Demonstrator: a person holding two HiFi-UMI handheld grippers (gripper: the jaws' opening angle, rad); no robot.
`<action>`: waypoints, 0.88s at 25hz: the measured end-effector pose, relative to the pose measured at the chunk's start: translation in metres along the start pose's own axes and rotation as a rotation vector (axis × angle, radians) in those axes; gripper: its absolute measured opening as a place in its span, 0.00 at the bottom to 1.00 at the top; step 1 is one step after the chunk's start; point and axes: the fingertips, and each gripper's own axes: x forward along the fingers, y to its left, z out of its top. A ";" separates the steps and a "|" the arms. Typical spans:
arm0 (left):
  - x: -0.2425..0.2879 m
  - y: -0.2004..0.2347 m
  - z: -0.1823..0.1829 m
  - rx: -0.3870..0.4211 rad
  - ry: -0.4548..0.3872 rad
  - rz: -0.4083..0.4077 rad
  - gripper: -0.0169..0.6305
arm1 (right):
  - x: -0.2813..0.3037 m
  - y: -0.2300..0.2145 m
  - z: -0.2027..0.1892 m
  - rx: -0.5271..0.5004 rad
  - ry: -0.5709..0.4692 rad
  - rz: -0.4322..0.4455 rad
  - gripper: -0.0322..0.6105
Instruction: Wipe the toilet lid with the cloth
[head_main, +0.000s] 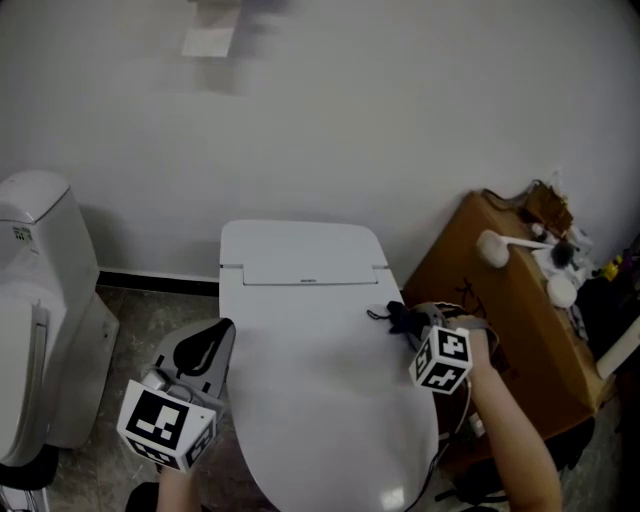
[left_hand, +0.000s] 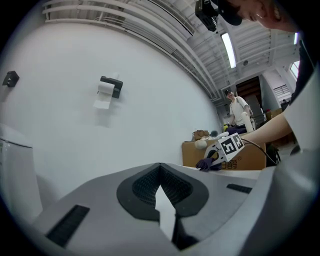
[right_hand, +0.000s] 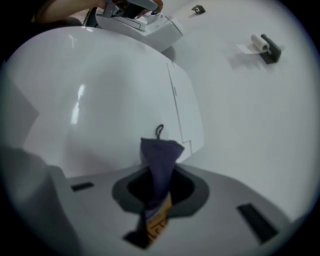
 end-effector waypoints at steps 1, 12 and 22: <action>0.000 0.000 -0.001 0.000 0.002 0.000 0.05 | 0.001 0.003 -0.002 -0.005 0.005 0.008 0.15; 0.000 -0.001 0.000 -0.001 0.004 -0.003 0.05 | 0.007 0.018 -0.010 0.008 -0.002 0.074 0.15; 0.000 -0.001 -0.001 0.010 0.009 -0.004 0.05 | 0.008 0.028 0.000 -0.002 -0.012 0.116 0.15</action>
